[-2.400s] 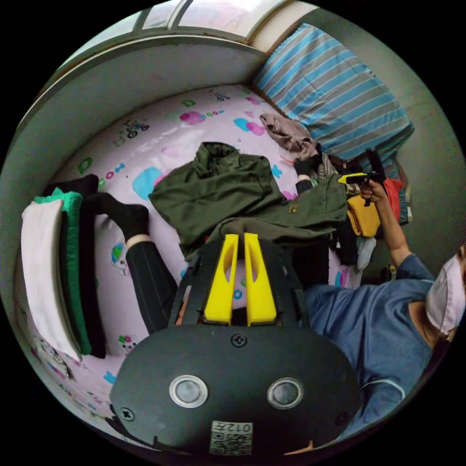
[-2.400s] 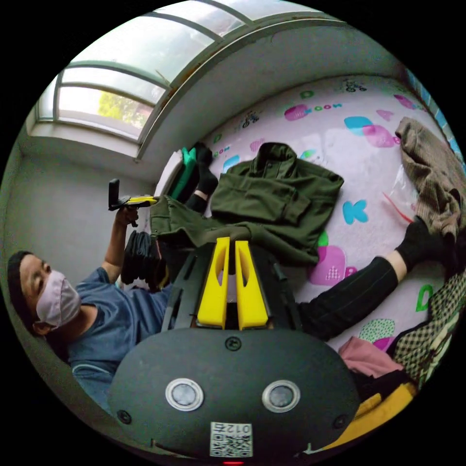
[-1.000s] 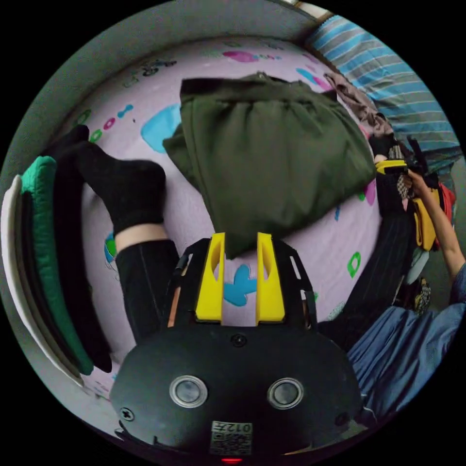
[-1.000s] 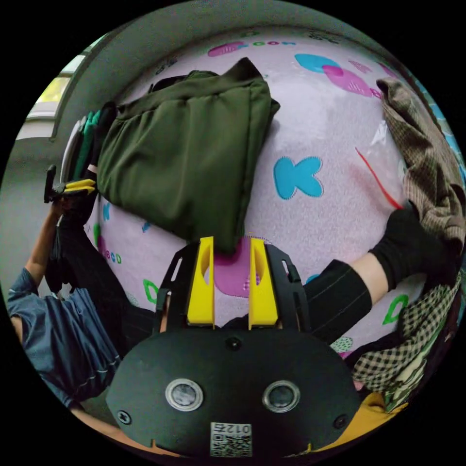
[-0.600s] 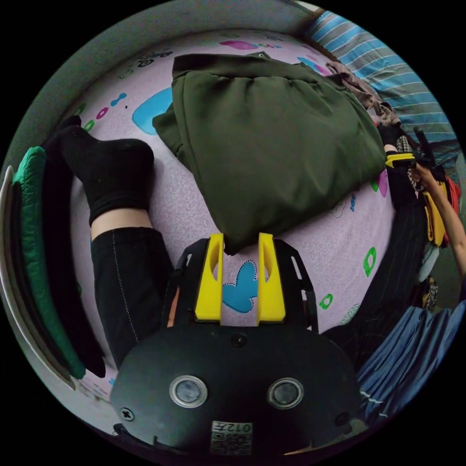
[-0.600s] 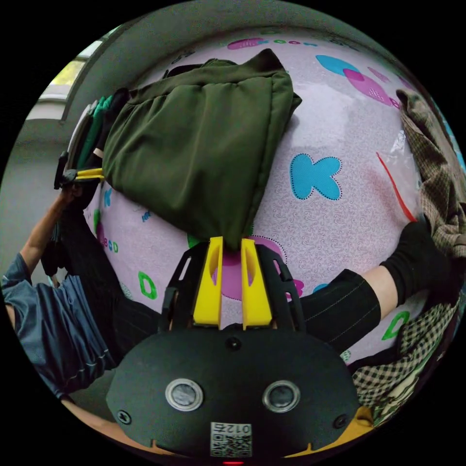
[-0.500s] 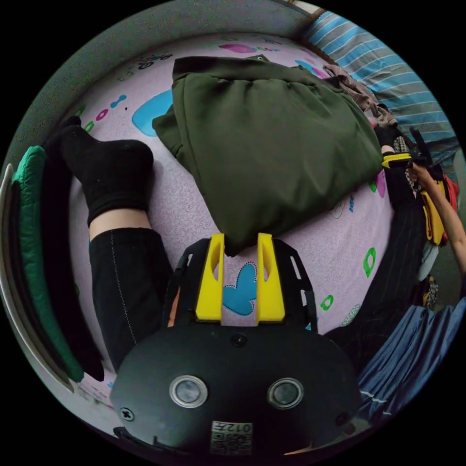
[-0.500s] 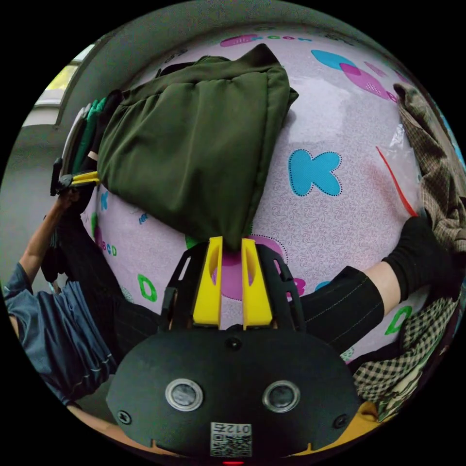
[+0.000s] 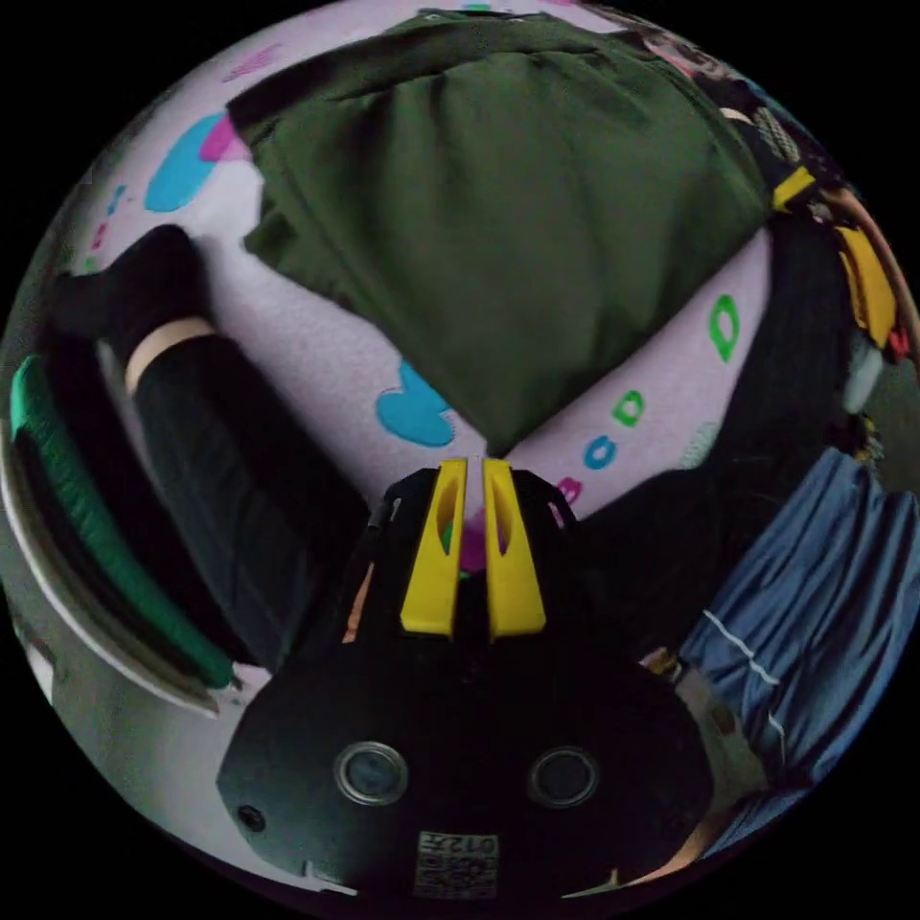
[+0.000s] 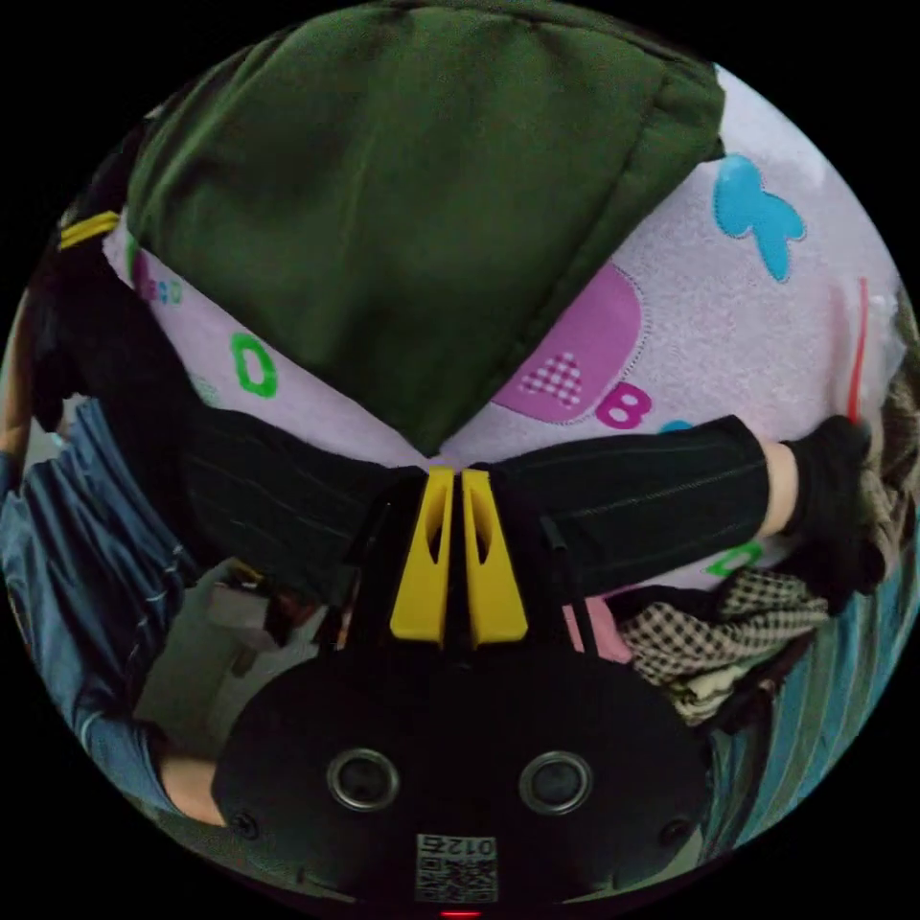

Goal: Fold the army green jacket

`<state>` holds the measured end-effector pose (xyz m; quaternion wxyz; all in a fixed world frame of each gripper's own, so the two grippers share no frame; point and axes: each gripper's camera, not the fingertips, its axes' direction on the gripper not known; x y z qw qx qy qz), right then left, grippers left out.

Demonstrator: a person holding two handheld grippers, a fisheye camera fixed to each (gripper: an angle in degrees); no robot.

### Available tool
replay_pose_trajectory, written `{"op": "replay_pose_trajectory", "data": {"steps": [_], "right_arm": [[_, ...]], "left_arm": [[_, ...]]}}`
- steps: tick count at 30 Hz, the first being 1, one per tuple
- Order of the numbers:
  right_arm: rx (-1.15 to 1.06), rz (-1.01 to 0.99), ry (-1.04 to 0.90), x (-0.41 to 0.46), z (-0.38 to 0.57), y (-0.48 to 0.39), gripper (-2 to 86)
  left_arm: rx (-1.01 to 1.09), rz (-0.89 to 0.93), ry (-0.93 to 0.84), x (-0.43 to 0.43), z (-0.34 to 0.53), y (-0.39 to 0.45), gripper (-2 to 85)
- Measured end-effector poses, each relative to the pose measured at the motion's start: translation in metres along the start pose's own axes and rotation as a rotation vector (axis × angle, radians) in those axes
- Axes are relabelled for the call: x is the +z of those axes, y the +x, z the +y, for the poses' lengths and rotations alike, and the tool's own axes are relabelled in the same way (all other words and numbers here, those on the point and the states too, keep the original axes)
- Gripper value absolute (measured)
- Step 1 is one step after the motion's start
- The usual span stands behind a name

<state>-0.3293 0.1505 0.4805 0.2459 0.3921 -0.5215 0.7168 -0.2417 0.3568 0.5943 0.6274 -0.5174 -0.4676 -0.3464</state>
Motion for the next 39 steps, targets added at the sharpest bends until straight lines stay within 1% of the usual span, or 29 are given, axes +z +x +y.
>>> {"op": "replay_pose_trajectory", "data": {"steps": [1,2,3,4,5,6,8,11,15,18,21,24,25,28,31,33,35,36,39], "right_arm": [[0.01,0.058,0.013,-0.007,0.005,-0.004,1.8],[0.024,0.094,0.061,-0.021,0.012,-0.006,4.1],[0.027,0.123,0.097,-0.03,0.015,-0.008,4.6],[0.009,0.191,0.195,-0.05,0.02,-0.014,5.5],[-0.018,0.254,0.317,-0.071,0.022,-0.021,6.0],[-0.027,0.275,0.376,-0.081,0.022,-0.024,6.3],[-0.076,0.271,0.534,-0.114,0.01,-0.034,7.3],[-0.145,0.29,0.604,-0.142,-0.02,-0.046,8.6],[-0.216,0.355,0.617,-0.164,-0.055,-0.057,9.6],[-0.257,0.336,0.585,-0.173,-0.078,-0.053,10.9],[-0.292,0.287,0.51,-0.17,-0.096,-0.046,11.2],[-0.307,0.243,0.492,-0.169,-0.096,-0.044,9.8],[-0.315,0.232,0.491,-0.169,-0.092,-0.044,8.1],[-0.323,0.282,0.511,-0.165,-0.079,-0.053,6.4],[-0.336,0.317,0.527,-0.158,-0.068,-0.063,8.5],[-0.336,0.278,0.51,-0.154,-0.068,-0.064,11.0],[-0.303,0.236,0.486,-0.148,-0.074,-0.063,11.0],[-0.294,0.246,0.488,-0.146,-0.075,-0.064,10.6],[-0.277,0.322,0.482,-0.136,-0.072,-0.078,5.2]], "left_arm": [[-0.025,-0.019,0.024,-0.004,0.004,0.0,4.7],[-0.071,-0.04,0.094,-0.017,0.013,-0.002,5.0],[-0.101,-0.064,0.193,-0.034,0.018,-0.003,5.5],[-0.112,-0.1,0.31,-0.052,0.019,-0.002,5.9],[-0.109,-0.118,0.366,-0.059,0.016,-0.001,6.1],[-0.094,-0.155,0.451,-0.071,0.006,0.004,6.5],[-0.032,-0.214,0.524,-0.08,-0.021,0.017,7.2],[0.102,-0.305,0.542,-0.079,-0.079,0.04,8.6],[0.214,-0.42,0.472,-0.065,-0.148,0.054,9.8],[0.263,-0.363,0.42,-0.054,-0.178,0.05,9.8],[0.326,-0.327,0.375,-0.041,-0.192,0.051,8.8],[0.339,-0.287,0.371,-0.036,-0.192,0.05,7.1],[0.341,-0.28,0.373,-0.035,-0.192,0.05,6.7],[0.329,-0.265,0.356,-0.027,-0.189,0.05,2.7],[0.336,-0.275,0.374,-0.025,-0.183,0.054,1.2],[0.329,-0.276,0.401,-0.027,-0.176,0.056,0.5],[0.316,-0.257,0.431,-0.031,-0.168,0.055,0.2],[0.308,-0.244,0.457,-0.035,-0.162,0.054,0.1],[0.274,-0.219,0.517,-0.043,-0.144,0.052,-0.1]]}}
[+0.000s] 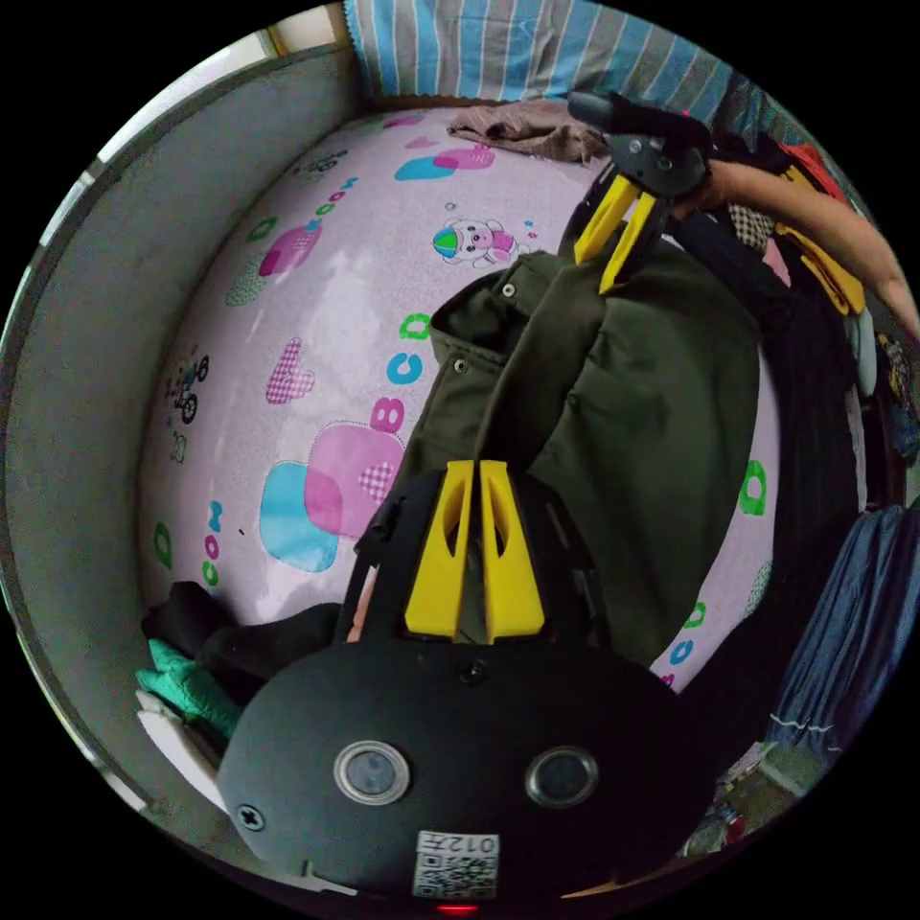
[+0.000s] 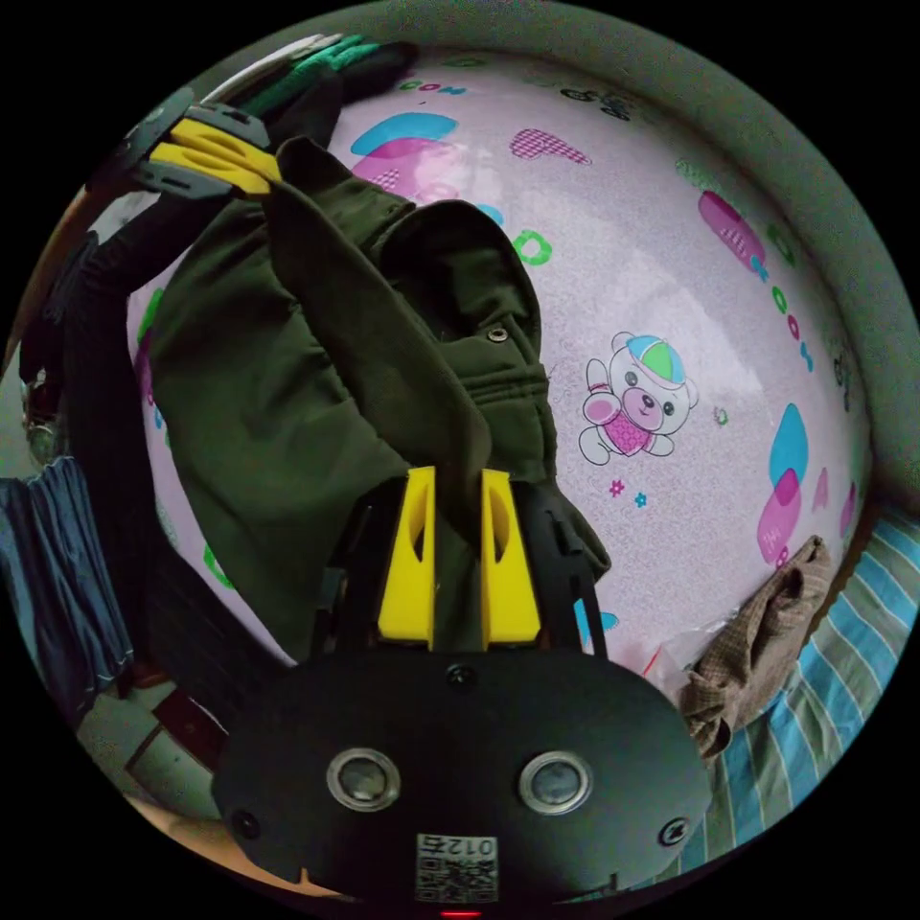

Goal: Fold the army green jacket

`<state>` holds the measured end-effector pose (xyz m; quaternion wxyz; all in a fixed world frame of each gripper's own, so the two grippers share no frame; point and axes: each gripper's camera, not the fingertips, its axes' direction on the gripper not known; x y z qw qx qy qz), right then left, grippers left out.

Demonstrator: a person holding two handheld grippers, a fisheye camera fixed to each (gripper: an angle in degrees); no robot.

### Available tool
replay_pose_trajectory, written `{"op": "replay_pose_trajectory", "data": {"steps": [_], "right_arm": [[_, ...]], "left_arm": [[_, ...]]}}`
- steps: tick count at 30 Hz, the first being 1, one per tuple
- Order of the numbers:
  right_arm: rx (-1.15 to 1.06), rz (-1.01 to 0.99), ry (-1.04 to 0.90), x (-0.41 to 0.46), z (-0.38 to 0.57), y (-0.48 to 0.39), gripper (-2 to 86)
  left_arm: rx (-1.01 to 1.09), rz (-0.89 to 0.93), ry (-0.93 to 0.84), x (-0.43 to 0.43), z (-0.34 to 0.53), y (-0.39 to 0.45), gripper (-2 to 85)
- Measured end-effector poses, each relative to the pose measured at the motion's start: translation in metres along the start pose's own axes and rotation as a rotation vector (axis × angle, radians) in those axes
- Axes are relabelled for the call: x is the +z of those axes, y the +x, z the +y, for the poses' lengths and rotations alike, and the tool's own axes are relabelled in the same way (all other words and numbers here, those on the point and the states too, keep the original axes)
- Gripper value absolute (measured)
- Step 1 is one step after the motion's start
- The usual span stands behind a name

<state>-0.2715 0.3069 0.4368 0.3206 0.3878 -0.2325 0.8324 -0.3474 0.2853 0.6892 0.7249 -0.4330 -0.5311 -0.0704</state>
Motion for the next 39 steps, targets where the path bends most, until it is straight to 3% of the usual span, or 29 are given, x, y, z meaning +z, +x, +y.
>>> {"op": "replay_pose_trajectory", "data": {"steps": [2,10,17,22,28,34,36,39], "right_arm": [[-0.019,0.068,0.019,-0.013,0.009,-0.019,0.9],[-0.007,0.094,0.145,-0.096,0.036,-0.036,-0.8],[0.197,0.104,0.132,-0.017,-0.006,0.011,-0.3],[0.224,0.168,0.121,0.018,-0.021,0.014,1.5],[0.32,0.064,0.129,0.029,-0.022,0.039,4.7],[0.416,0.028,0.234,-0.002,0.03,0.046,6.4],[0.469,-0.021,0.258,-0.011,0.065,0.048,6.7],[0.599,-0.143,0.248,-0.008,0.132,0.048,7.3]], "left_arm": [[-0.027,-0.003,0.024,-0.009,0.006,0.0,-0.1],[-0.111,-0.087,0.067,-0.076,0.007,-0.012,-0.1],[-0.215,-0.114,-0.071,0.014,-0.041,-0.067,-0.1],[-0.218,-0.152,-0.149,0.067,-0.064,-0.083,0.0],[-0.313,-0.09,-0.165,0.096,-0.071,-0.111,0.8],[-0.461,-0.05,-0.024,0.053,-0.042,-0.138,2.2],[-0.5,-0.119,0.033,0.024,-0.021,-0.137,2.2],[-0.467,-0.084,0.084,-0.002,0.002,-0.115,2.5]]}}
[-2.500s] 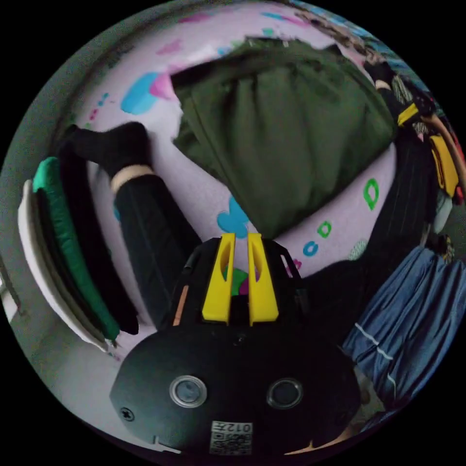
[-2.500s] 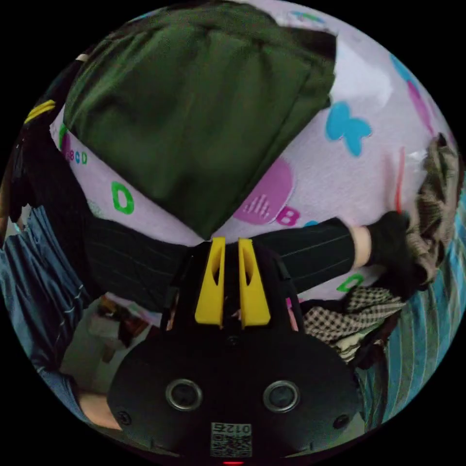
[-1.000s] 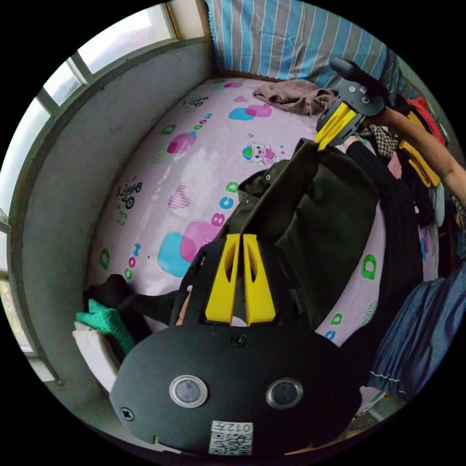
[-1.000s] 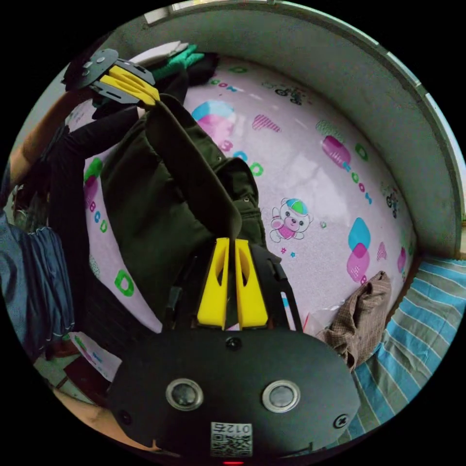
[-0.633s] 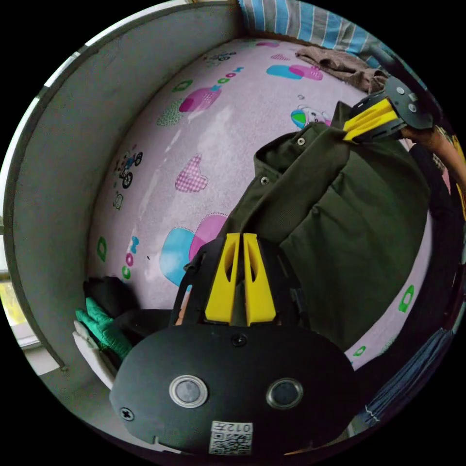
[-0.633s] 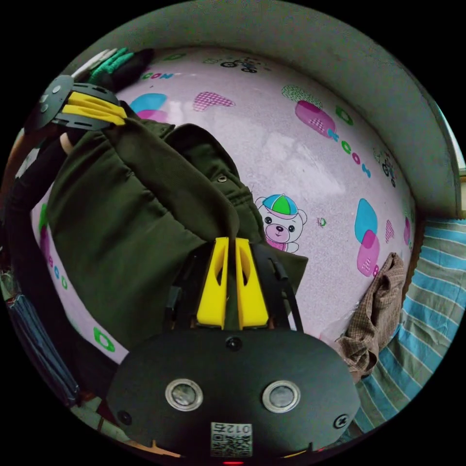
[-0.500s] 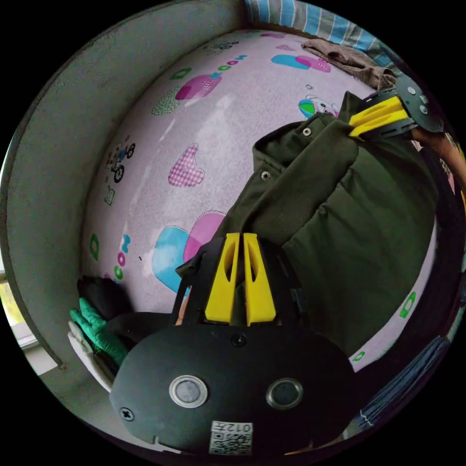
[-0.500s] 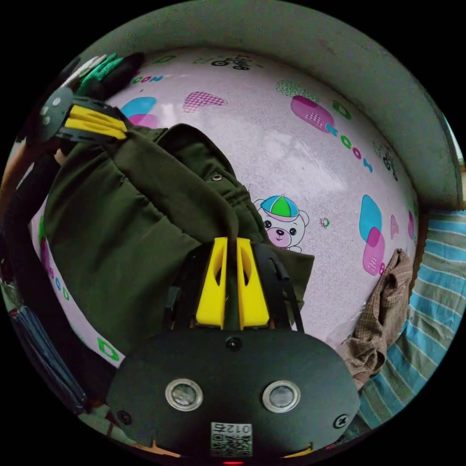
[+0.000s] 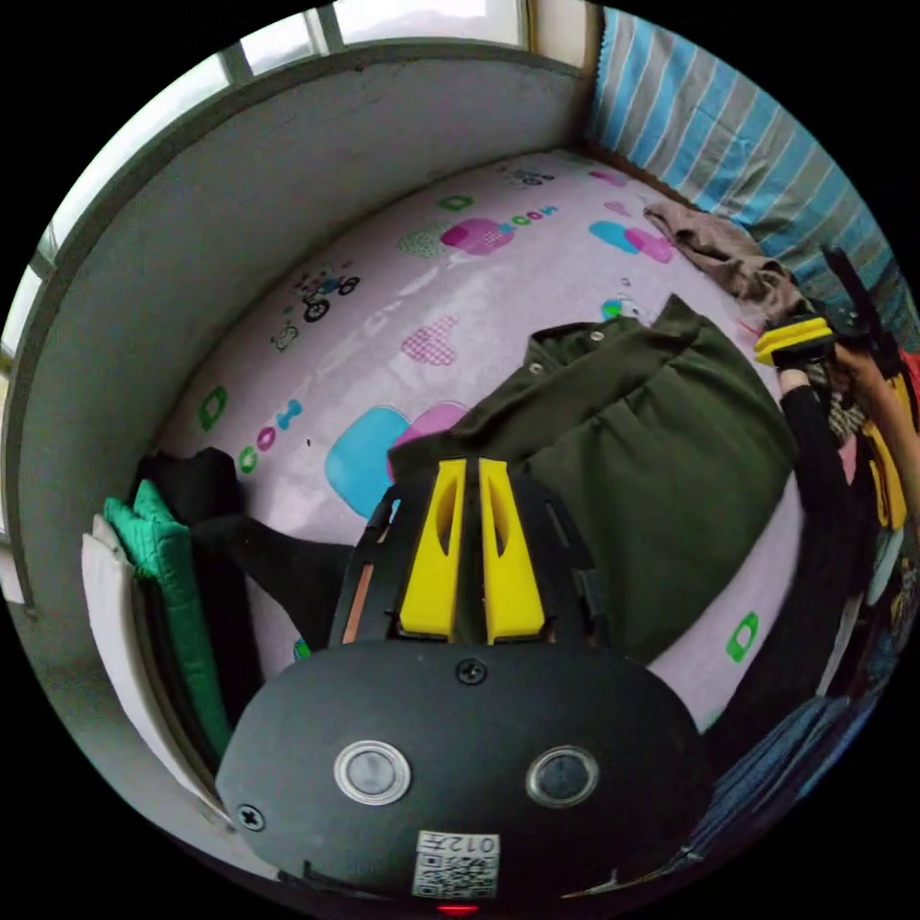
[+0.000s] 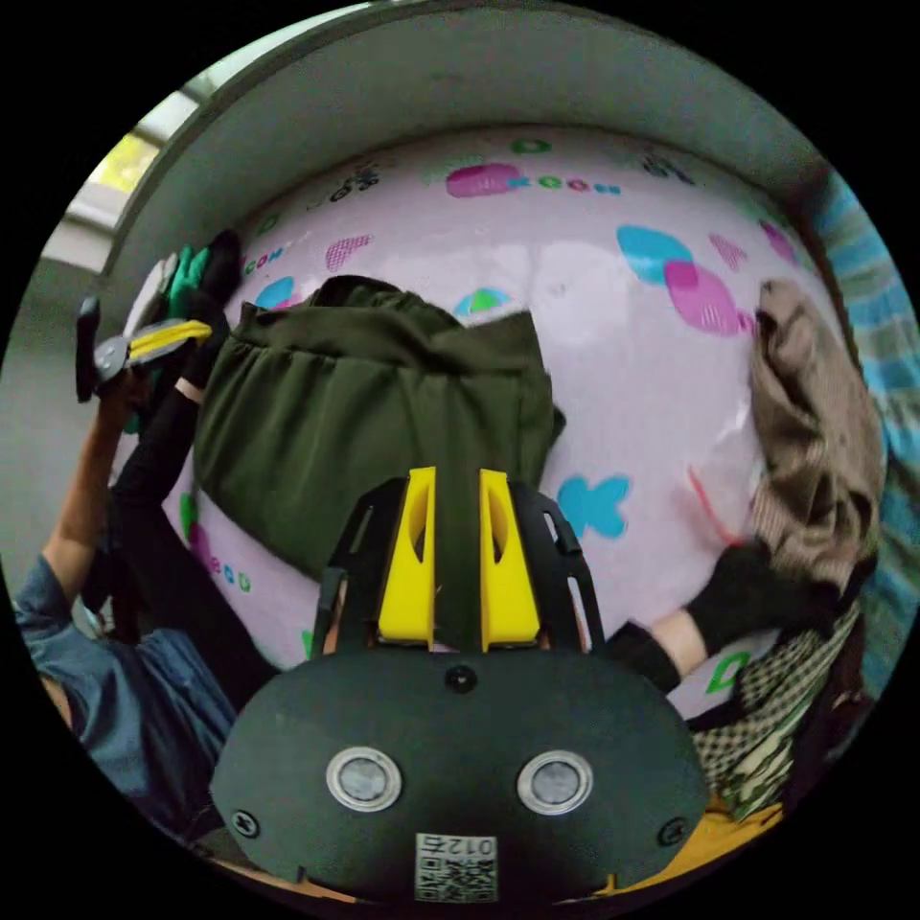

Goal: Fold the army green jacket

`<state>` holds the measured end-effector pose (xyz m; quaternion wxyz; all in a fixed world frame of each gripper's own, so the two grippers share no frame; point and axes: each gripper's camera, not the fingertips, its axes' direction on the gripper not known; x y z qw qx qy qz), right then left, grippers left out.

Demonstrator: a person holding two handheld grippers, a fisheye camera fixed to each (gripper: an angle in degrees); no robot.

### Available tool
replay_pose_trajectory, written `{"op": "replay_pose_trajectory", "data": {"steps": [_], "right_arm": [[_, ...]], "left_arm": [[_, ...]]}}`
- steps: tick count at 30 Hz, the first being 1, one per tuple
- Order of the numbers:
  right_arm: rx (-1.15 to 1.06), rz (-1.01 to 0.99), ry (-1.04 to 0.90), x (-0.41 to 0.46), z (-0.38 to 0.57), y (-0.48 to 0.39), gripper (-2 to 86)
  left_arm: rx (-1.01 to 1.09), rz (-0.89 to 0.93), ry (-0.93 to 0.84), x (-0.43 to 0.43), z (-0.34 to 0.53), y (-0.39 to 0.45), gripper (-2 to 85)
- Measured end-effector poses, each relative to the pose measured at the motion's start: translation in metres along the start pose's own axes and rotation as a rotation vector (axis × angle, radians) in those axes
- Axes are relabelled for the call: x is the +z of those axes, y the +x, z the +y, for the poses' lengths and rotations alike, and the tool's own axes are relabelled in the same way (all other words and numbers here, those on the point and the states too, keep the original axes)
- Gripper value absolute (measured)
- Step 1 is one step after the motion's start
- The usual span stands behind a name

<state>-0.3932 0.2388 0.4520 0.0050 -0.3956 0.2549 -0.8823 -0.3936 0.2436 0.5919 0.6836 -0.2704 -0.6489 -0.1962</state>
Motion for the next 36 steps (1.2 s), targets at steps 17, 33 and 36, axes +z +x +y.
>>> {"op": "replay_pose_trajectory", "data": {"steps": [17,33,36], "right_arm": [[0.078,-0.191,-0.132,0.071,0.109,0.075,7.8],[-0.009,-0.096,-0.249,0.077,0.054,0.082,1.7],[-0.074,-0.079,-0.359,0.073,0.043,0.077,0.6]], "left_arm": [[-0.073,0.06,-0.37,0.024,0.143,0.026,9.3],[-0.008,0.104,-0.478,0.066,0.1,0.011,3.0],[0.095,0.144,-0.535,0.055,0.102,0.023,2.2]]}}
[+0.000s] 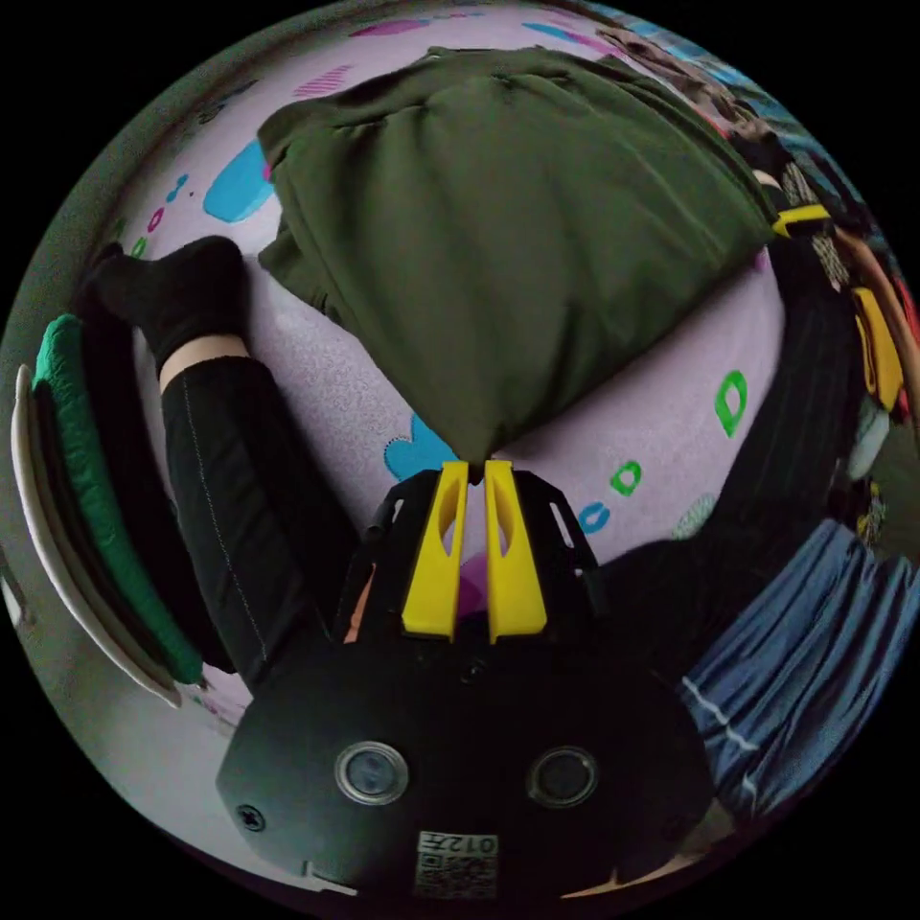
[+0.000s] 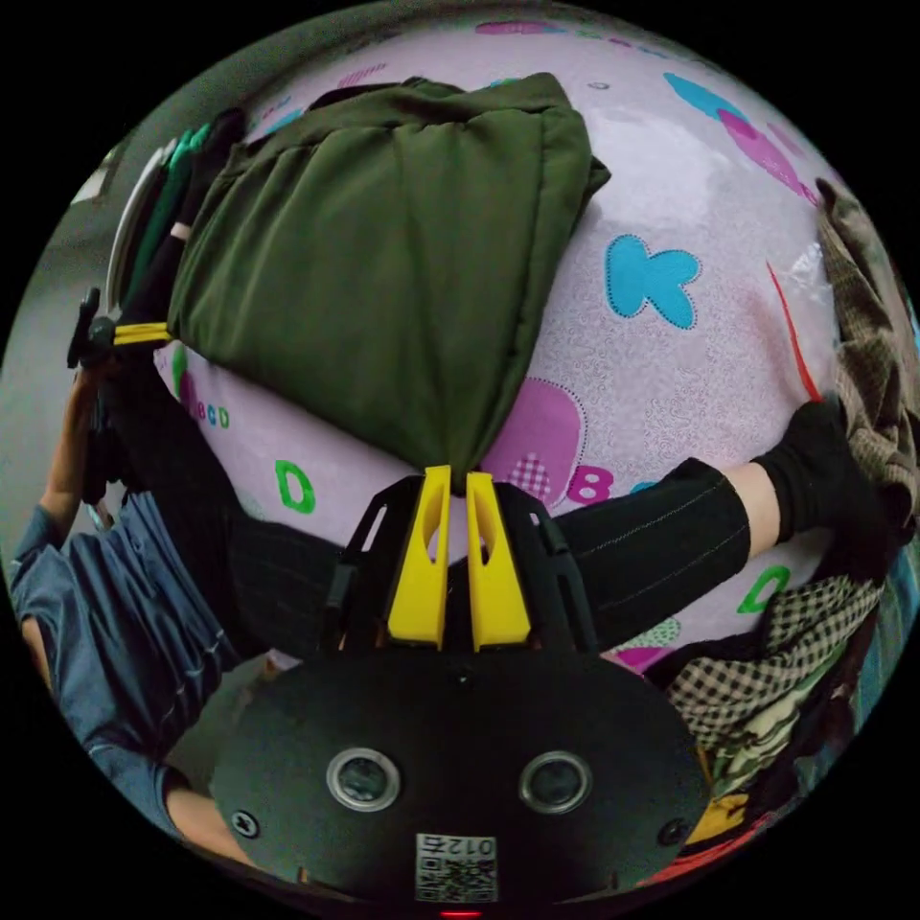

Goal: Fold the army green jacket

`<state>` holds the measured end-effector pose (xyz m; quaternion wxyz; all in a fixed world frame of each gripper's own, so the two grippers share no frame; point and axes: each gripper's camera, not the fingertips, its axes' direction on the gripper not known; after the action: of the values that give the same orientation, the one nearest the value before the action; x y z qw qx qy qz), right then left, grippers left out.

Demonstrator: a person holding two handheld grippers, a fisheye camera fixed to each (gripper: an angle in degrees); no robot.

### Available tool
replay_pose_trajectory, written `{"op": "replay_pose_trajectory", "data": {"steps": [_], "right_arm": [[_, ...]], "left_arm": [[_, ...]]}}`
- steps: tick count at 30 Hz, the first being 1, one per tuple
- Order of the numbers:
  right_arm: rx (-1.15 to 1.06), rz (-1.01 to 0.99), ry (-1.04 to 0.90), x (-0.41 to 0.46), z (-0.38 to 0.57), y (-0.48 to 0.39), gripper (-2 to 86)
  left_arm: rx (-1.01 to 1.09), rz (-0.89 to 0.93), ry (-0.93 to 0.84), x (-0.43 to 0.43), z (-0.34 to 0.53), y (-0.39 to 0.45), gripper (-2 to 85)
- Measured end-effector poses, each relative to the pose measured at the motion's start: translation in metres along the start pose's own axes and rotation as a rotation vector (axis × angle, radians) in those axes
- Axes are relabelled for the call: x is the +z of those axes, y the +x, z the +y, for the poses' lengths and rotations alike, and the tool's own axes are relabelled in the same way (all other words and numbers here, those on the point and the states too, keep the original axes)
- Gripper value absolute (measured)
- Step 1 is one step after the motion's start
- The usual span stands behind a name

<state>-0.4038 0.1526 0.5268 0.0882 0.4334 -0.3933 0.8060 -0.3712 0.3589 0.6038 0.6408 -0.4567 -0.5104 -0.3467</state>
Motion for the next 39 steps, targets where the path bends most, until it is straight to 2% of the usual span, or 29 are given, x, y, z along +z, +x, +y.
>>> {"op": "replay_pose_trajectory", "data": {"steps": [6,9,12,13,16,17,20,23,28,32,35,39], "right_arm": [[-0.083,-0.113,-0.252,0.026,0.004,-0.003,0.7],[-0.113,-0.062,-0.322,0.045,0.011,-0.011,0.1],[-0.075,0.02,-0.245,0.033,0.017,-0.002,0.3],[-0.058,0.054,-0.163,0.02,0.018,0.001,0.7],[-0.091,0.07,0.136,-0.016,0.01,-0.004,2.1],[-0.101,0.039,0.246,-0.025,0.002,-0.008,2.7],[-0.166,-0.055,0.388,-0.025,-0.03,-0.028,4.7],[-0.22,-0.046,0.409,-0.011,-0.069,-0.056,5.9],[-0.274,-0.1,0.427,0.001,-0.115,-0.086,6.7],[-0.327,-0.045,0.348,0.018,-0.133,-0.094,7.7],[-0.315,-0.075,0.318,0.029,-0.135,-0.089,6.9],[-0.293,-0.097,0.352,0.036,-0.121,-0.092,6.2]], "left_arm": [[0.191,0.051,-0.213,0.028,0.029,0.042,1.3],[0.149,-0.022,-0.245,0.037,0.045,0.05,0.9],[0.021,-0.058,-0.132,0.006,0.062,0.032,1.1],[-0.011,-0.069,-0.094,-0.003,0.064,0.027,1.2],[-0.114,-0.084,0.171,-0.053,0.055,0.009,2.8],[-0.117,-0.084,0.214,-0.059,0.048,0.008,3.2],[-0.032,-0.11,0.385,-0.076,0.0,0.024,4.7],[0.085,-0.187,0.398,-0.071,-0.061,0.048,6.1],[0.219,-0.286,0.277,-0.048,-0.126,0.064,7.3],[0.272,-0.208,0.236,-0.043,-0.129,0.062,4.8],[0.272,-0.235,0.247,-0.044,-0.121,0.061,1.8],[0.238,-0.187,0.335,-0.059,-0.094,0.058,0.3]]}}
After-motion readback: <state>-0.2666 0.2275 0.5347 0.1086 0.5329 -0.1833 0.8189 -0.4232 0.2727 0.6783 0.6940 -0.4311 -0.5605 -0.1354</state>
